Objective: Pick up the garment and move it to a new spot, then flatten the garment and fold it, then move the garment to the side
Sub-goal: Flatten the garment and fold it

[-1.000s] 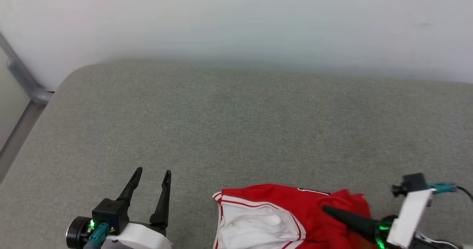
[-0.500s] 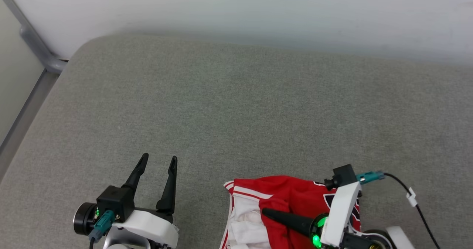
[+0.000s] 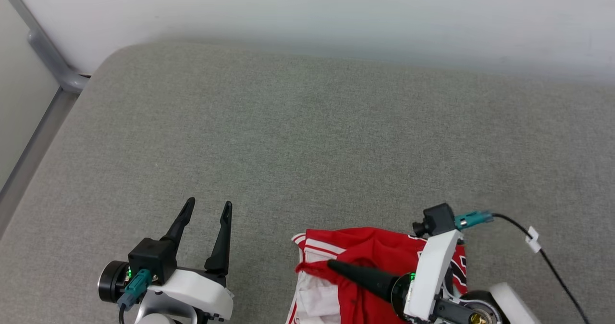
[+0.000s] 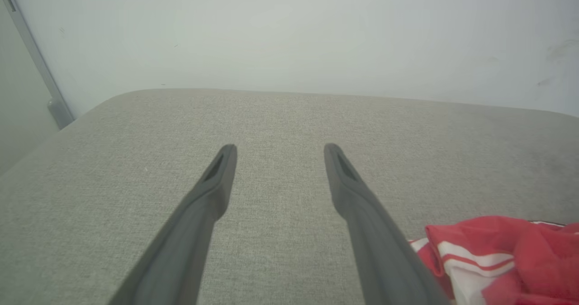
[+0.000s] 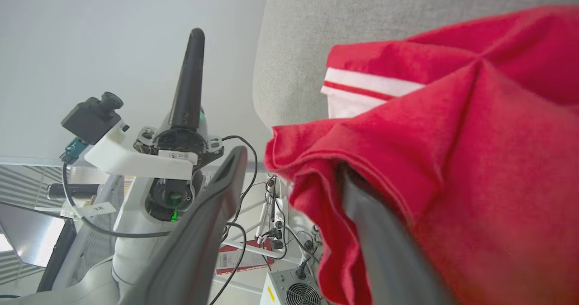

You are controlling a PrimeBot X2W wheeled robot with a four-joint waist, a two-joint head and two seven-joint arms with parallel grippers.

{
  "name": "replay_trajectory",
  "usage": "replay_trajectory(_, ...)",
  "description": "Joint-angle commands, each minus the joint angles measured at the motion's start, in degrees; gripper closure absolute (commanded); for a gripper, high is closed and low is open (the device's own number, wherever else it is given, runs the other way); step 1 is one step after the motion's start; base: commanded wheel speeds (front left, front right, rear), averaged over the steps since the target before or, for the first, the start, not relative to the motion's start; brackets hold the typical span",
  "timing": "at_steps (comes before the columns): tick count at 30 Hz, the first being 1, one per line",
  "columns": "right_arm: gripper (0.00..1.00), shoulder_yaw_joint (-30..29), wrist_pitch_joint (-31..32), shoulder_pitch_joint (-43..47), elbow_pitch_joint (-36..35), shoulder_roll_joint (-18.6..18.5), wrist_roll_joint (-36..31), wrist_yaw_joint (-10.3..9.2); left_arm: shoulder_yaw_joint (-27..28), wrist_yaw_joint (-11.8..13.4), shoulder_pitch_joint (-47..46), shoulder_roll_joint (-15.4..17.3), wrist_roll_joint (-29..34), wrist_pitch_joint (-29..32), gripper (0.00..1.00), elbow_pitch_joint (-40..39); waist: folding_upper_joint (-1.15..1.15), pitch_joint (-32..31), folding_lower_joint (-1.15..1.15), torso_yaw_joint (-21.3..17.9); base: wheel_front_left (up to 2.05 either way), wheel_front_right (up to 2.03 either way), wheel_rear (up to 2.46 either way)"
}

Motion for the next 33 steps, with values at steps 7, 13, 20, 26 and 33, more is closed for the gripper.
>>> replay_trajectory(7, 0.0, 4.0, -9.1, -2.0, -4.4, -6.6, -10.0, -0.01, 0.5, -0.4, 0.8, 0.1, 0.5, -0.4, 0.0, 0.3, 0.0, -2.1, 0.0, -0.8, 0.0, 0.0, 0.0)
replay_trajectory(13, 0.0, 1.8, -15.2, -0.8, -3.5, -11.1, -21.1, -0.01, 0.8, -0.3, 1.9, 0.6, 0.7, -0.4, 0.0, 0.5, 0.0, -4.1, 0.0, -1.9, 0.0, 0.0, 0.0)
replay_trajectory(20, 0.0, -12.0, -22.5, 3.8, -3.2, -11.3, -36.7, -0.01, 1.0, 0.5, 3.5, 0.8, 0.4, -0.3, 0.0, 0.4, 0.0, -6.4, 0.0, -3.9, 0.0, 0.0, 0.0)
replay_trajectory(26, 0.0, -23.8, -29.4, 9.1, -7.5, -7.6, -49.0, -0.01, 1.4, 1.5, 4.7, 1.0, 0.1, -0.3, 0.0, 0.2, 0.0, -7.7, 0.0, -5.6, 0.0, 0.0, 0.0)
replay_trajectory(33, 0.0, -28.5, -37.9, 14.0, -12.7, -3.9, -57.5, -0.01, 1.6, 2.1, 4.8, 1.1, 0.2, -0.3, 0.0, 0.0, 0.0, -8.3, 0.0, -6.9, 0.0, 0.0, 0.0)
